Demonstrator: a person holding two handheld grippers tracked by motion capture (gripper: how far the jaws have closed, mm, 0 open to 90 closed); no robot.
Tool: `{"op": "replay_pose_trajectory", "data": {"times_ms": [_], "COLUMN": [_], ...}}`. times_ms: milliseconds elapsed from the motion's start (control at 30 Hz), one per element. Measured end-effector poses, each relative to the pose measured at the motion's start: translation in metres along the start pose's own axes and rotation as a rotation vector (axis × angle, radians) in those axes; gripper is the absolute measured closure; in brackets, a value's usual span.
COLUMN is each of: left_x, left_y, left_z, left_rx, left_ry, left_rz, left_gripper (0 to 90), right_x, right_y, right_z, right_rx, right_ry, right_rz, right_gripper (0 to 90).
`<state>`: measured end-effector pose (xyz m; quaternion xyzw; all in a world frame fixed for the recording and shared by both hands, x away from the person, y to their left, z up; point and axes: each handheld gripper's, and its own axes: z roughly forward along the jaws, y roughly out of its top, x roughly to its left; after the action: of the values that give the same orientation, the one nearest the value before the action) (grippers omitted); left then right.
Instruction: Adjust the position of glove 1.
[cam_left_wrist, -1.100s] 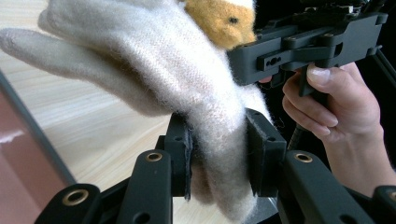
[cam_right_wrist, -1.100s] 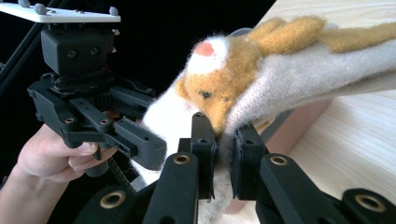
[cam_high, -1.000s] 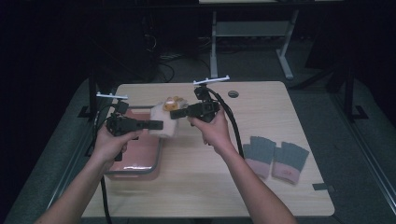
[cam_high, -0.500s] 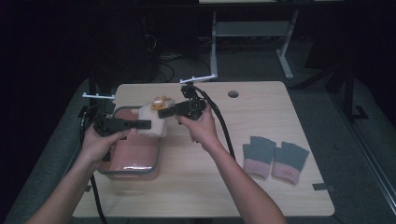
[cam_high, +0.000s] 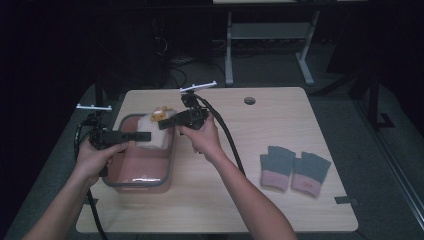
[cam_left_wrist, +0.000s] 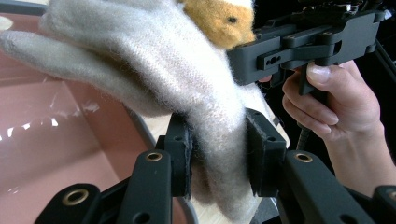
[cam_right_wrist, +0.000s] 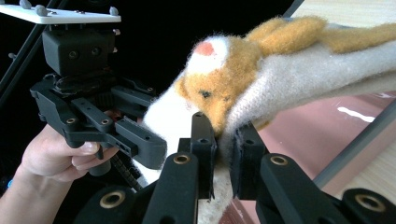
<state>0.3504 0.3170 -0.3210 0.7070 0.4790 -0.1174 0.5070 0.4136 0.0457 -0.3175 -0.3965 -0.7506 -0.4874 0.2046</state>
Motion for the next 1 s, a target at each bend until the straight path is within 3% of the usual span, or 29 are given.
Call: {"op": "replay_pose_trajectory", "data": {"times_ms": [367,1000], "left_x": [0.011,0.043], "left_y": [-0.009,-0.028], "left_z": [-0.005,-0.011], "left_rx": [0.003,0.033], "left_ry": [0.015,0.044], "left_rz": [-0.035,-0.104], "left_gripper": [65.7,65.6], "right_x": [-0.006,-0.023], "right_y": [-0.002,-0.011], "right_z": [0.02,0.058], "right_rx": [0.035,0.086], "right_ry": [0.014,0.035], "right_rz": [0.015,0.071], "right_gripper": [81.5,81.3]}}
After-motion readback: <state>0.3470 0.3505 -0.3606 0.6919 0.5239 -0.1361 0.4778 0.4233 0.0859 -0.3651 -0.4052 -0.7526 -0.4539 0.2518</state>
